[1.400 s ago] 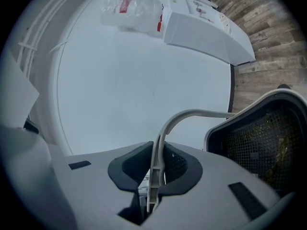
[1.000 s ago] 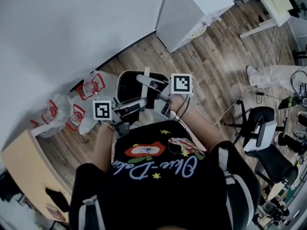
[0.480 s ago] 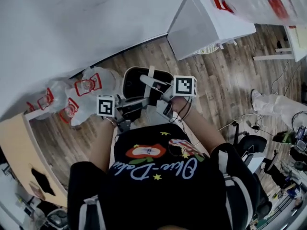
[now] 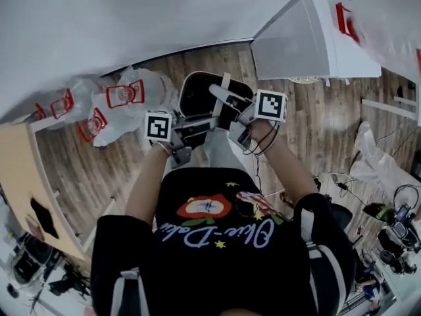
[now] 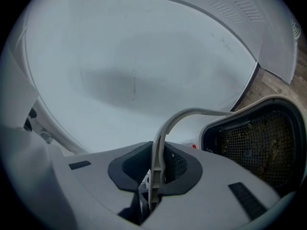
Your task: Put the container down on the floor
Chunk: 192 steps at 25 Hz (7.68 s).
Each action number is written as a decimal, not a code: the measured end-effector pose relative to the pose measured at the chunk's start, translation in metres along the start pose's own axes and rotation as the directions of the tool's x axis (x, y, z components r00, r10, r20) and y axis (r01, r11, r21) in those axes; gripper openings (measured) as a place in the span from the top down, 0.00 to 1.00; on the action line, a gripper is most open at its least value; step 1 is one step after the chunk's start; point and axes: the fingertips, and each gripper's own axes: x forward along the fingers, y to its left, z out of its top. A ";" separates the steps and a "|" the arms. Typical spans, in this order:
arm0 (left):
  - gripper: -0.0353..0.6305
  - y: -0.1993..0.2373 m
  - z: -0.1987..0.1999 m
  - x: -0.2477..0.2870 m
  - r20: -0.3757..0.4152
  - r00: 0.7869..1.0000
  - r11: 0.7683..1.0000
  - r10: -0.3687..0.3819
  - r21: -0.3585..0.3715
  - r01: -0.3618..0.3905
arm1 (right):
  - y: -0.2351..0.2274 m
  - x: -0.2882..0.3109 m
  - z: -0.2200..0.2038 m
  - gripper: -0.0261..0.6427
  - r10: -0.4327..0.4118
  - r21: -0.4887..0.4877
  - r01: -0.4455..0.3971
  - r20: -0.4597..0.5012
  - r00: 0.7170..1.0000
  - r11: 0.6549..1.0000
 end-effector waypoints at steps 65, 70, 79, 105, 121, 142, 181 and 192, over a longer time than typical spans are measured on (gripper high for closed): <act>0.84 0.320 0.051 -0.022 -0.003 0.995 0.990 0.095 -0.103 -0.095 | -0.290 0.137 0.027 0.90 -0.238 -0.156 0.214 -0.156 0.959 0.964; 0.84 0.335 0.064 -0.017 0.017 0.995 0.989 0.098 -0.108 -0.096 | -0.305 0.146 0.038 0.90 -0.247 -0.170 0.219 -0.163 0.955 0.961; 0.84 0.358 0.065 -0.016 0.026 0.992 0.988 0.125 -0.093 -0.122 | -0.325 0.153 0.039 0.90 -0.264 -0.200 0.226 -0.188 0.946 0.953; 0.82 0.415 0.073 -0.012 0.075 0.973 0.970 0.219 -0.120 -0.209 | -0.381 0.170 0.043 0.90 -0.333 -0.277 0.275 -0.190 0.924 0.921; 0.81 0.431 0.072 -0.019 0.074 0.954 0.954 0.291 -0.096 -0.284 | -0.397 0.173 0.042 0.88 -0.369 -0.242 0.328 -0.147 0.918 0.913; 0.80 0.444 0.099 -0.061 0.150 0.888 0.901 0.434 -0.047 -0.432 | -0.395 0.176 0.034 0.74 -0.407 -0.190 0.376 -0.164 0.899 0.907; 0.93 0.332 0.106 -0.092 0.215 0.859 0.845 0.465 0.183 -0.503 | -0.269 0.124 0.036 0.96 -0.336 -0.270 0.329 0.022 0.942 0.905; 0.93 0.231 0.119 -0.072 0.242 0.891 0.810 0.384 0.375 -0.451 | -0.183 0.093 0.047 0.96 -0.260 -0.334 0.304 0.170 0.951 0.892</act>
